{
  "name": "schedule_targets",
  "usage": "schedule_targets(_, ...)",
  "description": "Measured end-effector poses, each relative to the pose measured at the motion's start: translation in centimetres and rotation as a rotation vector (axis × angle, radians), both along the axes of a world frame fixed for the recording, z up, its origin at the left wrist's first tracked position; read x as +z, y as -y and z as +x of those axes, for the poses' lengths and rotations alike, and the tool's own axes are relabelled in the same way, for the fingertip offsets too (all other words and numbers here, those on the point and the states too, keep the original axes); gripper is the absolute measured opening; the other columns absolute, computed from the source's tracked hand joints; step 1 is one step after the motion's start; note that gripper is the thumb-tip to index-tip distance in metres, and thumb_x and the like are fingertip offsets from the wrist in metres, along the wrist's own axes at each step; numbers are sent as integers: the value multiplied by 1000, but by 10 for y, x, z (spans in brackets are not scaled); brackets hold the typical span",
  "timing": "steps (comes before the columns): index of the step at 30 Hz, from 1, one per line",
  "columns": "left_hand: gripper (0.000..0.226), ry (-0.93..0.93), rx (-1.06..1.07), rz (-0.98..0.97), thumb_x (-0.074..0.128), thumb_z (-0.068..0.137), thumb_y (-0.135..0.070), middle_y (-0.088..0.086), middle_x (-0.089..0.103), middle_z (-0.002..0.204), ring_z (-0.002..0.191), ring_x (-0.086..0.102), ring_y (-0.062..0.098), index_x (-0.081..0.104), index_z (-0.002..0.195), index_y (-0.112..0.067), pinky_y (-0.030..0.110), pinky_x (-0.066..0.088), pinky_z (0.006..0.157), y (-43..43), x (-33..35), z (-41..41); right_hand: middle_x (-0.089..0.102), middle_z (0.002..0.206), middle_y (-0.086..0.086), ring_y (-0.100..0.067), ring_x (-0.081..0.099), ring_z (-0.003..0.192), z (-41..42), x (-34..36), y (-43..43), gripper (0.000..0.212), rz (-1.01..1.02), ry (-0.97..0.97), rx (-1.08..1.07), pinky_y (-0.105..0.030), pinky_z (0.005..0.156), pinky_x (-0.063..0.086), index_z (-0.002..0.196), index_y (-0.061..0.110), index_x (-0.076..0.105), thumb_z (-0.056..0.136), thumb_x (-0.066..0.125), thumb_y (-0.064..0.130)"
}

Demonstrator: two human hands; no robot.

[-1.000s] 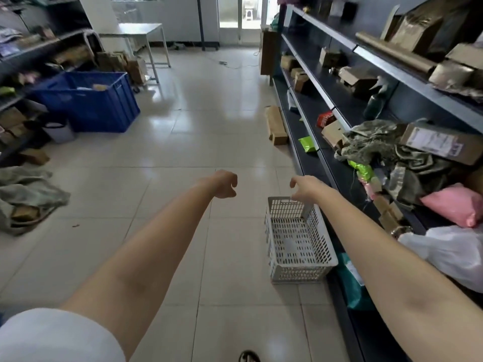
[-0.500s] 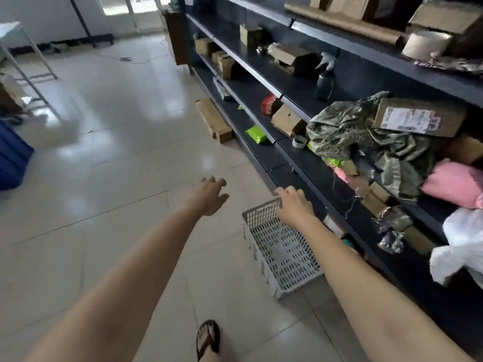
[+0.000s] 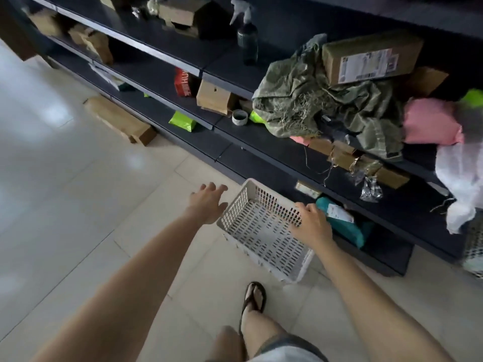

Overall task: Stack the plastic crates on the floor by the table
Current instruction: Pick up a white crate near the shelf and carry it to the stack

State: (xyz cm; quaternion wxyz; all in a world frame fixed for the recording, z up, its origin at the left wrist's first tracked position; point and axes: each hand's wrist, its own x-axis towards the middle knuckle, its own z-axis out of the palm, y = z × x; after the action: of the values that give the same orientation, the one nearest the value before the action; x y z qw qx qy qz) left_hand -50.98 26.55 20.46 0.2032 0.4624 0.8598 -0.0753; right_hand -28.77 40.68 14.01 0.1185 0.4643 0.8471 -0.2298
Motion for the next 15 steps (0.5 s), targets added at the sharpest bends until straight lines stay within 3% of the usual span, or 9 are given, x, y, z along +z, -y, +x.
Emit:
schedule_targets(9,57,56,-230,-164,45,95,-39,8,35,147,135,38,29,26,148,-28,45,40,104,-54,-91,-69,38,143,-7,-30,44,127,-15,-93,-24,59,-152,77,-350,-46,96,46,138,31,35,85,59,34)
schedule_targets(15,62,99,-372,-243,48,94,-38,9,31,150,134,38,29,21,149,-26,47,43,102,-102,-204,-110,43,136,-12,-32,46,122,-15,-183,-29,60,-175,175,-568,-44,92,46,139,31,34,85,60,39)
